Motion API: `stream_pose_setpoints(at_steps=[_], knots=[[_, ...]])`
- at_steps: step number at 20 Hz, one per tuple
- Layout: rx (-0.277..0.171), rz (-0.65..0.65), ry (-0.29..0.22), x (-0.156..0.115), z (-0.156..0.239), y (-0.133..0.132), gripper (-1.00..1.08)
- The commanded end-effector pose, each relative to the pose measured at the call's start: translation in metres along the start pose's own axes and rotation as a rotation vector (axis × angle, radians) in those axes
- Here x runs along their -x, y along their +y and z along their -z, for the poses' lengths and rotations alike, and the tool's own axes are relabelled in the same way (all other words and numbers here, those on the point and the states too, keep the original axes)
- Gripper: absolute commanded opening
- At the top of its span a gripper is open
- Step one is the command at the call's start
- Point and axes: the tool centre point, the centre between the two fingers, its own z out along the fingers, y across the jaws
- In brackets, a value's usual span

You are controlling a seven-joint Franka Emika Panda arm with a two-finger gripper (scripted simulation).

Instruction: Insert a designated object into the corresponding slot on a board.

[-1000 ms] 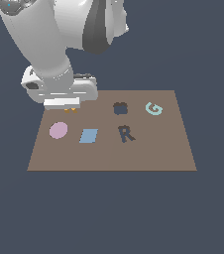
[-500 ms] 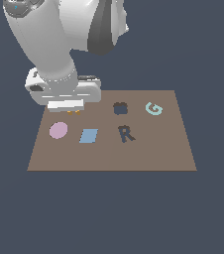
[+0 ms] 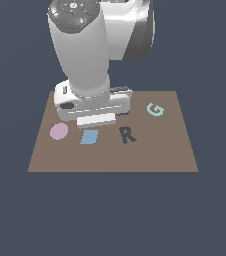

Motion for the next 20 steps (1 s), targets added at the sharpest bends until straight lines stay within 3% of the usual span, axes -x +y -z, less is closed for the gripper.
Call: stream_pose_setpoints(at_steps=[1, 10, 20], knots=[[0.0, 0.029, 0.0, -0.019, 0.002, -0.025, -1.0], [0.0, 0.092, 0.0, -0.057, 0.005, -0.08, -1.0], [0.0, 0.102, 0.0, -0.063, 0.002, -0.087, -1.0]])
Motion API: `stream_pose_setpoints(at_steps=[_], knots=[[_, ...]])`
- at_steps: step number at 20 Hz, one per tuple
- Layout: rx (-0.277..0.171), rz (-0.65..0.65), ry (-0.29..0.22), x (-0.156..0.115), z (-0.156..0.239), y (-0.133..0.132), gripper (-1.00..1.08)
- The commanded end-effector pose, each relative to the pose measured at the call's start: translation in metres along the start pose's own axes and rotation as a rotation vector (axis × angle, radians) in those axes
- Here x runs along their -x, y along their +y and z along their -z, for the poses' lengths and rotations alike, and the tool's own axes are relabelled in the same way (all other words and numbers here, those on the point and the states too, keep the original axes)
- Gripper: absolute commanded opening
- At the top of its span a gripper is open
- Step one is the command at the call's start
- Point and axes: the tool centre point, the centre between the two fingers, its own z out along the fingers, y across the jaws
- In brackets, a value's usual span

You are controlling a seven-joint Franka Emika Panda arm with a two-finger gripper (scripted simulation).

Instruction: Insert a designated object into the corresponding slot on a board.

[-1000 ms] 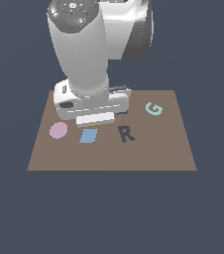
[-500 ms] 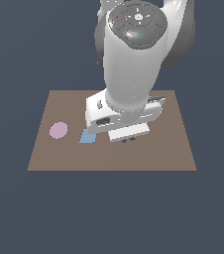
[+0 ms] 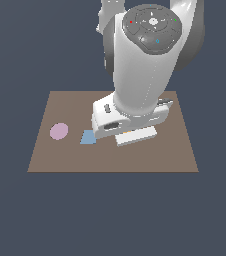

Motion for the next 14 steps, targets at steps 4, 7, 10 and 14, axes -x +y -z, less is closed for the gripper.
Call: stream_pose_setpoints(at_steps=[4, 7, 10, 14], knots=[[-0.001, 0.0, -0.002, -0.0006, -0.0086, 0.0001, -1.0], [-0.001, 0.0, -0.002, -0.0006, -0.0086, 0.0001, 1.0], [-0.001, 0.0, -0.002, -0.0006, -0.0086, 0.0001, 1.0], [-0.001, 0.0, -0.002, -0.0006, -0.0086, 0.0001, 1.0]])
